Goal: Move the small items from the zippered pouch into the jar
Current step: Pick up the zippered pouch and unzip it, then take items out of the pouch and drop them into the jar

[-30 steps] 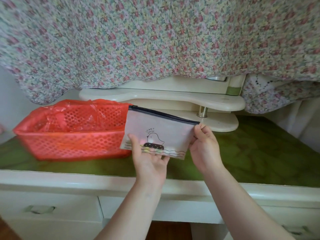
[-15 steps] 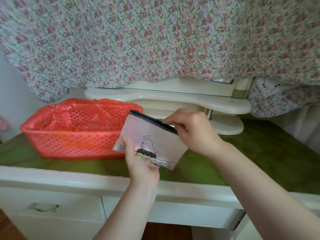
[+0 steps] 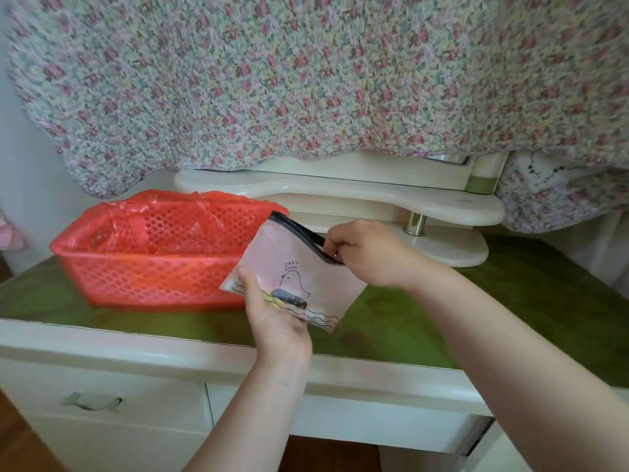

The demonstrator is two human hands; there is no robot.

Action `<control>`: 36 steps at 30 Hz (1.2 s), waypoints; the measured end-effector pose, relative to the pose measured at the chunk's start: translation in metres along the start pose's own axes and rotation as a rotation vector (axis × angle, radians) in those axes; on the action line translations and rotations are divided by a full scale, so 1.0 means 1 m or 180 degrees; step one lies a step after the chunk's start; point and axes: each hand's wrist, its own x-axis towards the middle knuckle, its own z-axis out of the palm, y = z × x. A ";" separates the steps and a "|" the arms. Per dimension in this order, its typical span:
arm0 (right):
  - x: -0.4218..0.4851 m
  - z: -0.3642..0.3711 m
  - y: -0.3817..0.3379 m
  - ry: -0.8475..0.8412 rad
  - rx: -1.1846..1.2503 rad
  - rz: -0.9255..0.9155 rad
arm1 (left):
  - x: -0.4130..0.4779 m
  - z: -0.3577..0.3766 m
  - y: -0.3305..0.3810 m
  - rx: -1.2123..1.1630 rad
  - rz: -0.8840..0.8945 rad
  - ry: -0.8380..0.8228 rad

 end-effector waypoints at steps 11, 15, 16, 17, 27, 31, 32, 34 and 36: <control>0.008 0.004 -0.012 -0.1137 -0.0591 -0.0125 | -0.002 0.001 0.001 -0.0155 0.0204 -0.0373; 0.018 0.019 -0.005 -0.1719 -0.1049 0.0169 | -0.003 0.002 0.001 -0.0131 0.0228 -0.0339; 0.020 0.024 -0.002 -0.1847 -0.1014 0.0261 | -0.004 0.003 0.000 -0.0137 0.0240 -0.0363; 0.021 0.029 0.001 -0.1960 -0.0893 0.0365 | -0.004 0.003 -0.001 -0.0135 0.0261 -0.0397; 0.013 0.055 -0.016 -0.1770 -0.2446 -0.0796 | -0.004 0.003 -0.009 -0.0076 0.0247 -0.0355; 0.008 0.058 -0.020 -0.1853 -0.2517 -0.0400 | -0.005 0.001 -0.010 -0.0016 0.0227 -0.0213; 0.008 0.062 -0.017 -0.1815 -0.2434 -0.0437 | -0.004 0.001 -0.010 -0.0011 0.0209 -0.0205; 0.010 0.073 -0.011 -0.1552 -0.1990 -0.0128 | -0.004 0.000 -0.012 0.0045 0.0163 -0.0215; 0.008 0.075 -0.011 -0.1354 -0.1558 0.0323 | -0.002 -0.003 -0.013 0.0179 0.0143 -0.0271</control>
